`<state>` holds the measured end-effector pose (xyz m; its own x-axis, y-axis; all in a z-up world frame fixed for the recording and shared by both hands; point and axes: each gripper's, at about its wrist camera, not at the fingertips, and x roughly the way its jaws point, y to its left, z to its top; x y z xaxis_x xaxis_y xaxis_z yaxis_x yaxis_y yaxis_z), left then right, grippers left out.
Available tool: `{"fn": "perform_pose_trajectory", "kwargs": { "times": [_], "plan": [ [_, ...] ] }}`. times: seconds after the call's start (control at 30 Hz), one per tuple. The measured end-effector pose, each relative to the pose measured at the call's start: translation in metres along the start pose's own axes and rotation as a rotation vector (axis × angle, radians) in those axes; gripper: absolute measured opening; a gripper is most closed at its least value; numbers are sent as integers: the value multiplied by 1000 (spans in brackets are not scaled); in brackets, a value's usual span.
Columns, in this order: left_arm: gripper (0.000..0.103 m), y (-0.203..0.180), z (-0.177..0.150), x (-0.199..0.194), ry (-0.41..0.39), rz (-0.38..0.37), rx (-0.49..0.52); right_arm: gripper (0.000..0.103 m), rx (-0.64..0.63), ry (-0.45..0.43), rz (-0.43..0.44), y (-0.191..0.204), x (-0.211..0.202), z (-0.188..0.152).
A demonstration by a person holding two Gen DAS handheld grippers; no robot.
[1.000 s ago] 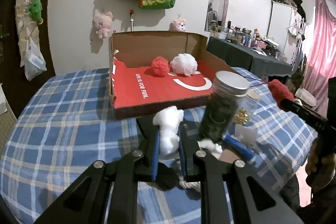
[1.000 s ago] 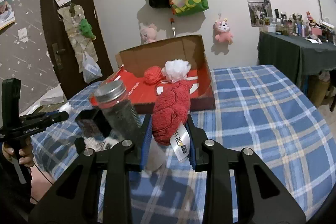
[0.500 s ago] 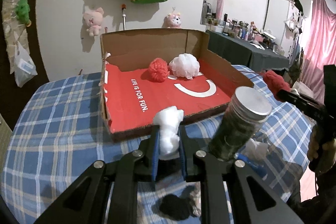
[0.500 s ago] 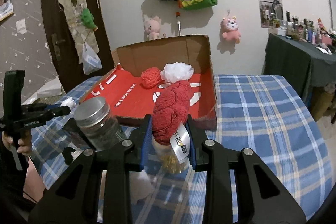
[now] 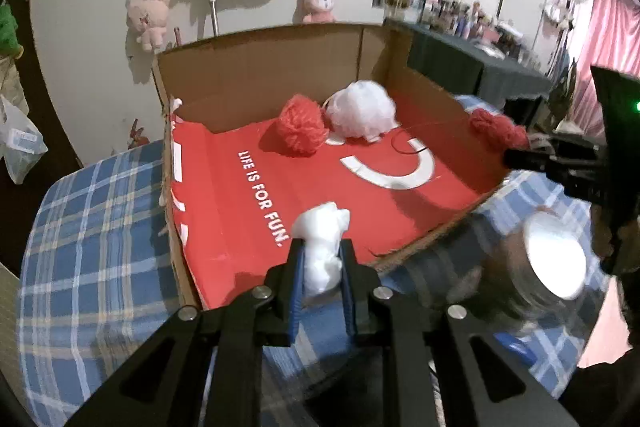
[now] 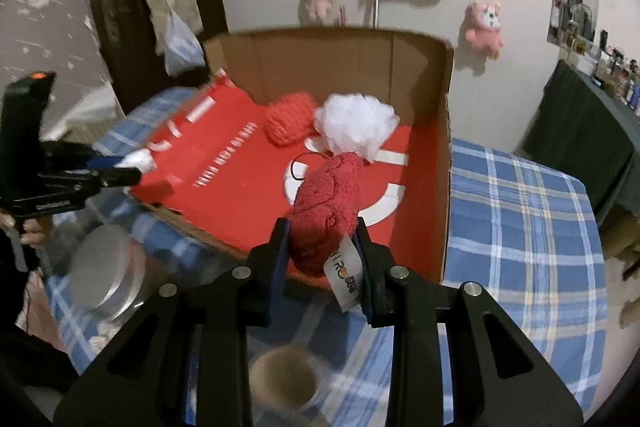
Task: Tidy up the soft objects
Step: 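Carry the cotton puff and red knitted ball over the box and lower them inside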
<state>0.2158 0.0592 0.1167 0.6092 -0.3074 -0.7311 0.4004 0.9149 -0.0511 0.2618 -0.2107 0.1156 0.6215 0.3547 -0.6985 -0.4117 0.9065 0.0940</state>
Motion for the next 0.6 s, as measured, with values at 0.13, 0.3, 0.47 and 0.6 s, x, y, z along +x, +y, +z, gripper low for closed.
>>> {"fn": "perform_pose_trajectory", "kwargs": {
  "times": [0.13,0.3,0.47,0.6],
  "plan": [
    [18,8,13,25,68,25,25,28,-18,128,-21,-6,31,13],
    [18,19,26,59,178,69,32,28,-22,284,-62,-13,69,23],
    [19,28,32,85,263,108,31,30,-46,378,-114,-12,91,23],
    [20,29,31,101,311,133,54,30,-93,403,-156,-6,100,22]
  ]
}}
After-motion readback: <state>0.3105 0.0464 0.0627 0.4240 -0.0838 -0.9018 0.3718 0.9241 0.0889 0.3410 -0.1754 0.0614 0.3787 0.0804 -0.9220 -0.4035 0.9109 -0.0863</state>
